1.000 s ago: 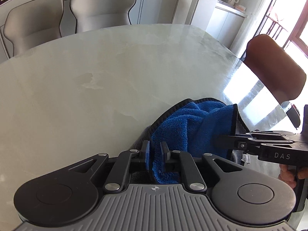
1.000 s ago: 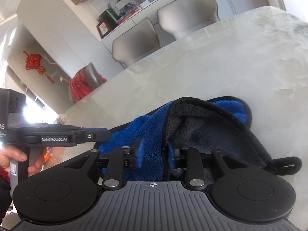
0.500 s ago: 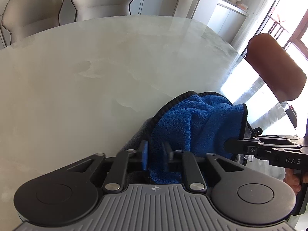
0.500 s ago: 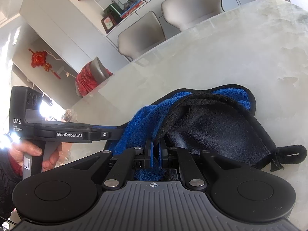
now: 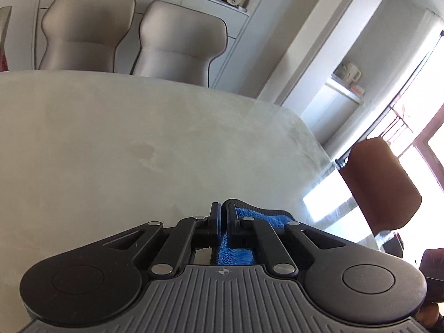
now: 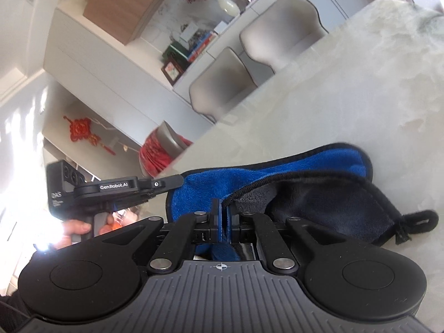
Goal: Fold towel
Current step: 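Lift the towel with both grippers and shake it open in the air, then lower the hanging towel flat onto the table with both grippers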
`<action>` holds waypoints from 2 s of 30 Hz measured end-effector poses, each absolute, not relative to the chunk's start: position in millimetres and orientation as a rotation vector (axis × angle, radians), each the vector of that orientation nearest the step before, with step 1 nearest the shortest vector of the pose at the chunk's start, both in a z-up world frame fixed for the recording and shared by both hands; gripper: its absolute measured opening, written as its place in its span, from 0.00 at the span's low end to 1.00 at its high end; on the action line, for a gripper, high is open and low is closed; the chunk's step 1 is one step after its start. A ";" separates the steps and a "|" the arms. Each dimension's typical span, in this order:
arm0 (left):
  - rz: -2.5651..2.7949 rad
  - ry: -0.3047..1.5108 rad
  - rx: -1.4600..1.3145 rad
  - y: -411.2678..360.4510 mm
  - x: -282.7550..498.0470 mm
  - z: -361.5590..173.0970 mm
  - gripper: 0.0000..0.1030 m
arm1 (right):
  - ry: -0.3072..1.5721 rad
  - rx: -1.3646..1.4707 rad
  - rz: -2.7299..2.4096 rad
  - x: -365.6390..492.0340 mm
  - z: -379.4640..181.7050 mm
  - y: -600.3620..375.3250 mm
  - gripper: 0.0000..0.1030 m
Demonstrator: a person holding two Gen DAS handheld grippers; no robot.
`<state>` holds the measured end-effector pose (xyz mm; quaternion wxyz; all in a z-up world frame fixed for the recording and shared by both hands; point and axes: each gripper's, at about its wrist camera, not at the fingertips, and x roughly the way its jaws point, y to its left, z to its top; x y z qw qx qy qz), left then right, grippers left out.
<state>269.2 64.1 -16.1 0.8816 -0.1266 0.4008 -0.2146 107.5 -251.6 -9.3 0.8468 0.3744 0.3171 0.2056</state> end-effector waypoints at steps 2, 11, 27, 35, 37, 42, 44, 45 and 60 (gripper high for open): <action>-0.418 0.810 -0.279 74.8 269.0 -9.4 0.02 | 0.624 0.818 0.433 100.5 3.7 -261.9 0.04; -0.326 0.692 -0.365 120.5 257.2 30.7 0.02 | 0.476 0.824 0.402 100.0 59.6 -301.2 0.04; -0.174 0.510 -0.315 153.5 253.5 102.5 0.03 | 0.474 0.740 0.390 199.5 134.0 -296.8 0.04; -0.113 0.728 -0.392 164.0 175.1 17.3 0.03 | 0.813 0.780 0.330 180.0 62.8 -288.4 0.04; -0.109 0.791 -0.434 167.9 158.8 -3.7 0.03 | 0.910 0.774 0.308 170.6 42.0 -288.4 0.04; -0.082 0.916 -0.474 176.4 122.3 -41.4 0.03 | 1.098 0.739 0.272 139.8 4.9 -285.2 0.05; -0.076 0.938 -0.474 178.3 116.1 -48.2 0.03 | 1.155 0.725 0.252 128.0 -8.6 -284.9 0.05; -0.073 0.947 -0.473 179.0 113.0 -51.5 0.03 | 1.179 0.722 0.243 122.8 -15.0 -284.9 0.05; -0.079 1.019 -0.410 187.0 117.0 -79.9 0.03 | 1.217 0.628 0.209 71.6 -49.0 -275.6 0.33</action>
